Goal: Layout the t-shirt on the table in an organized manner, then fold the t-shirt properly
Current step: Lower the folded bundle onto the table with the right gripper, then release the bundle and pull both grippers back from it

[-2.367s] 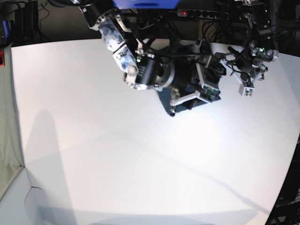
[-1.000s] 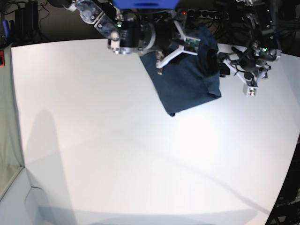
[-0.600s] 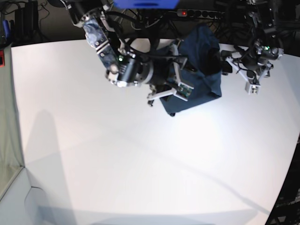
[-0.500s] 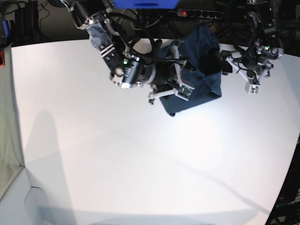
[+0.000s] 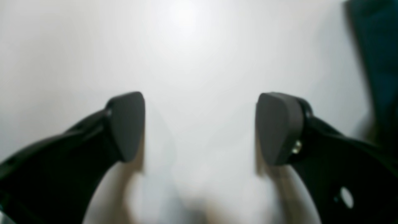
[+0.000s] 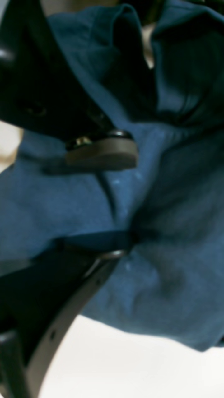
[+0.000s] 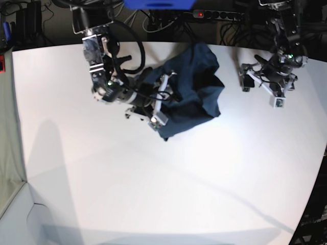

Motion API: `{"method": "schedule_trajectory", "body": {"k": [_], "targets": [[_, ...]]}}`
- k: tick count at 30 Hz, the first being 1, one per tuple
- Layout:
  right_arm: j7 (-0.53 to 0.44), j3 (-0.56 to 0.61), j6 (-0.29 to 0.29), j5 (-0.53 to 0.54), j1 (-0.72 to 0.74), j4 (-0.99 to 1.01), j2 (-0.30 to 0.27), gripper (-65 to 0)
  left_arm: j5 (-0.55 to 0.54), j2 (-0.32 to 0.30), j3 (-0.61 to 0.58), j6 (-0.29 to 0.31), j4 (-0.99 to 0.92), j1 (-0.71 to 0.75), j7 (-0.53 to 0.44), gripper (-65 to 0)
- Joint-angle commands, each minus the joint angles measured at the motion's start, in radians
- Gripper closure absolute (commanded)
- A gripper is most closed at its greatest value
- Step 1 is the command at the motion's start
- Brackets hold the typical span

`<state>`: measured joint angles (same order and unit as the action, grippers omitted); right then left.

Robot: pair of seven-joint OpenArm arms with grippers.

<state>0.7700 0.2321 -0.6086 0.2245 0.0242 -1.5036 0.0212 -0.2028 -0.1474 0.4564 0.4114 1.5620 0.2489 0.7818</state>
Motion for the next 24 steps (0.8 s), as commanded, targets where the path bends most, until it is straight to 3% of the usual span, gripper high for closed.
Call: {"method": "schedule_trajectory", "body": {"k": [1, 8, 14, 24], "targets": [[-0.011, -0.010, -0.001, 0.009, 0.004, -0.015, -0.007, -29.0, 0.006, 0.002, -0.003, 0.001, -0.022, 0.013, 0.067, -55.2], [-0.011, -0.069, 0.000, 0.009, 0.004, -0.013, -0.020, -29.0, -0.022, -0.005, 0.003, 0.005, 0.050, 0.046, 0.074, -55.2], [-0.013, -0.063, 0.000, 0.009, 0.006, -0.012, -0.031, -29.0, -0.134, 0.002, -0.012, 0.160, 0.282, 0.142, 0.075, -54.9], [-0.013, -0.061, 0.000, 0.009, 0.003, -0.012, -0.033, -29.0, -0.128, 0.042, -0.262, 0.172, 0.337, 0.097, 0.075, -54.9]]}}
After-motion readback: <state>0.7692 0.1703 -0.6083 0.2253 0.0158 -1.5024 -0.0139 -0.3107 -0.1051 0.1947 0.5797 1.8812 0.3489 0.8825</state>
